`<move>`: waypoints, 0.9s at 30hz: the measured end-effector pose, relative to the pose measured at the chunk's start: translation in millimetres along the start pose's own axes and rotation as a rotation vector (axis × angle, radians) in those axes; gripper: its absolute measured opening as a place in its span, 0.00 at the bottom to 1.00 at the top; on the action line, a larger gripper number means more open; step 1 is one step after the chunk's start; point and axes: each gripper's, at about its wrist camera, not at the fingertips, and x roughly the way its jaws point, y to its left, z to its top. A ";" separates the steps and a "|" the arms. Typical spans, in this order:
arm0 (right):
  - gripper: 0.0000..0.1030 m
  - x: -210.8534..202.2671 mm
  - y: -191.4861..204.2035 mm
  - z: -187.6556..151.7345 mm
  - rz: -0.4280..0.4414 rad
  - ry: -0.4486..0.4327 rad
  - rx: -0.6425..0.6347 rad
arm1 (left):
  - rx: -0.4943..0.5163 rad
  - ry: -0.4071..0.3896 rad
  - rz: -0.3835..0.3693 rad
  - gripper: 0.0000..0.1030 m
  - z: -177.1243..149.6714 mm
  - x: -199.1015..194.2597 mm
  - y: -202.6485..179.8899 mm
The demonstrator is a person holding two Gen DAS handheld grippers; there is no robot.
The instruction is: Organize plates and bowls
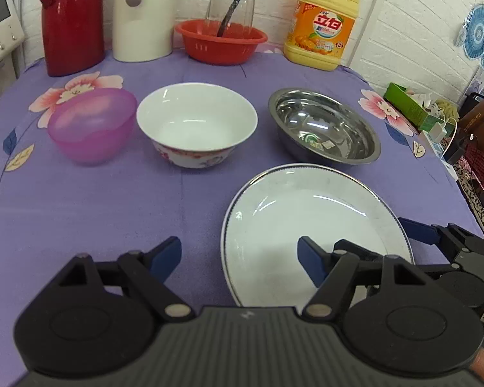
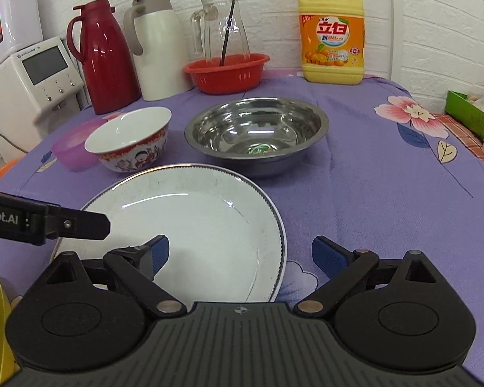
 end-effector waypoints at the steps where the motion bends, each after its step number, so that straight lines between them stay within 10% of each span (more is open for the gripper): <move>1: 1.00 1.6 0.7 -0.8 0.003 0.008 -0.004 | -0.001 0.002 -0.002 0.69 -0.4 2.4 -1.2; 27: 1.00 -6.0 23.7 -17.5 0.007 -0.017 -0.079 | 0.080 -0.009 0.065 0.59 -14.2 21.2 -35.6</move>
